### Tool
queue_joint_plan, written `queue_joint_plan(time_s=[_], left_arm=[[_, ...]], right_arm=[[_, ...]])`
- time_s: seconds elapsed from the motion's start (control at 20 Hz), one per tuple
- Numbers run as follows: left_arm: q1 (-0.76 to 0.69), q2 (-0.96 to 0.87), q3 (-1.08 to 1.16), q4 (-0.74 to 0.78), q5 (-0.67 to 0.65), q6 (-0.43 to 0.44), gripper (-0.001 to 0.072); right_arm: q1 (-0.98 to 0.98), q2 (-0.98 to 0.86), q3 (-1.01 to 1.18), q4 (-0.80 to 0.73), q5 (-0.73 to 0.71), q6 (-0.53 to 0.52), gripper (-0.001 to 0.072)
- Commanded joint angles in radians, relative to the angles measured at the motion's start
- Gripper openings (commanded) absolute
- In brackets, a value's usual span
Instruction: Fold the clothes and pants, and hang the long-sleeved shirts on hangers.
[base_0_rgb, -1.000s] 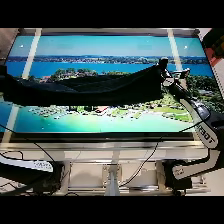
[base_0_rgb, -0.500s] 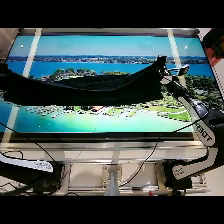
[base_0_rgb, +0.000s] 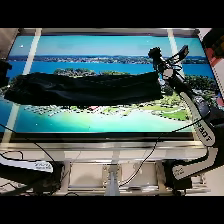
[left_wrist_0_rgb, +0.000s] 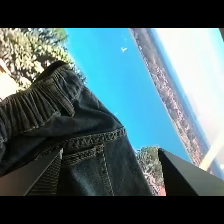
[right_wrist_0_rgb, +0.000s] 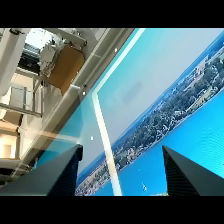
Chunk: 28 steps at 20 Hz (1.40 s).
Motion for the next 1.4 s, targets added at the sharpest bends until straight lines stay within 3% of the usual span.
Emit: queue_joint_plan(time_s=[0.0,0.15,0.35,0.45,0.6,0.8,0.95,1.15,1.35], left_arm=[[0.011,0.048,0.000,0.053,-0.031,0.054,0.0708],[0.047,0.106,0.000,0.192,-0.125,0.053,0.0708],[0.146,0.142,0.000,0.244,-0.396,0.053,0.0706],[0.212,0.139,-0.003,0.243,-0.546,0.054,0.0706],[0.279,0.142,-0.030,0.248,-0.644,0.140,0.0705],[0.301,0.150,-0.169,0.224,-0.528,0.151,0.0705],[0.301,0.150,-0.275,0.076,-0.359,0.171,0.0705],[0.300,0.150,-0.382,-0.179,-0.115,0.322,0.0706],[0.300,0.147,-0.481,-0.348,0.068,0.407,0.0705]], right_arm=[[0.000,0.000,0.006,-0.015,0.082,-0.020,0.0569],[-0.003,0.000,0.006,-0.042,0.171,-0.032,0.0569],[-0.017,0.006,0.006,-0.069,0.380,-0.230,0.0569],[-0.016,0.008,0.007,-0.070,0.450,-0.281,0.0569],[-0.016,0.008,0.007,-0.070,0.488,-0.282,0.0569],[-0.016,0.008,0.007,-0.068,0.485,-0.281,0.0569],[-0.016,0.008,0.007,-0.066,0.488,-0.278,0.0569],[-0.016,0.008,0.008,-0.066,0.488,-0.278,0.0569],[-0.016,0.008,0.011,-0.066,0.488,-0.278,0.0551]])
